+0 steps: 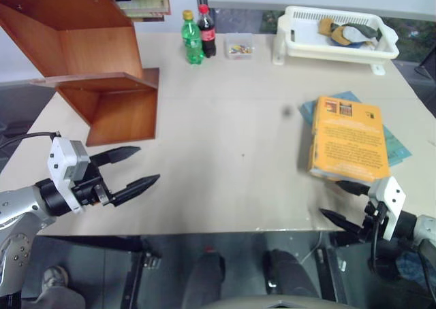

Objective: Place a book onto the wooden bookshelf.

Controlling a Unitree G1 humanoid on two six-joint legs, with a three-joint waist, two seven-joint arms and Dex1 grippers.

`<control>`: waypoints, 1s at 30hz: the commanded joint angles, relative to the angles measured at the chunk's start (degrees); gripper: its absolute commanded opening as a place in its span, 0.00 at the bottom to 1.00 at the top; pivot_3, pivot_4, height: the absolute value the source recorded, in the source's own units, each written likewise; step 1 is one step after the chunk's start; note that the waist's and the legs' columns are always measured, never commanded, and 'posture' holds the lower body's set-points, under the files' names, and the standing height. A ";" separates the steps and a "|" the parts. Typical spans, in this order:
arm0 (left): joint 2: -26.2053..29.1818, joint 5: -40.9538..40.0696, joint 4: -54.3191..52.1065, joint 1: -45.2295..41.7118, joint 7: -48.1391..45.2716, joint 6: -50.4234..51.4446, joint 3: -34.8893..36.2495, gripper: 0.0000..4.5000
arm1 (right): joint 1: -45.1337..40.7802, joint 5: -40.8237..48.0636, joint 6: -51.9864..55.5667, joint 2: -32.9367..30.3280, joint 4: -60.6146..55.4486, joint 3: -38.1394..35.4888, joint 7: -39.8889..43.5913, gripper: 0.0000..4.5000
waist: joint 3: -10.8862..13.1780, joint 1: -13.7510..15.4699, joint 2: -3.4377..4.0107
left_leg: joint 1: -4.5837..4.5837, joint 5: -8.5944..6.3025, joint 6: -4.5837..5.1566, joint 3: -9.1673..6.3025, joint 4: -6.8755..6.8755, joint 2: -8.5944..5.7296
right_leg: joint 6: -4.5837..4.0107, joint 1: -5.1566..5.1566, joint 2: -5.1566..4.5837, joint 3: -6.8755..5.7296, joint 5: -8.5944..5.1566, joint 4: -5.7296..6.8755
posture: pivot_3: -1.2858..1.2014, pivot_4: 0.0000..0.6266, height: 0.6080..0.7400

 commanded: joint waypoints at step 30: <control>-3.14 -2.27 0.54 -17.46 0.16 1.74 -14.76 1.00 | -5.24 29.60 17.69 -4.87 -14.44 -17.71 -10.83 0.43 | -0.02 0.00 -0.02 | -0.02 0.00 0.00 -0.01 0.03 -0.04 | 0.02 0.01 0.05 0.04 0.25 0.04 | 0.52 0.24 1.00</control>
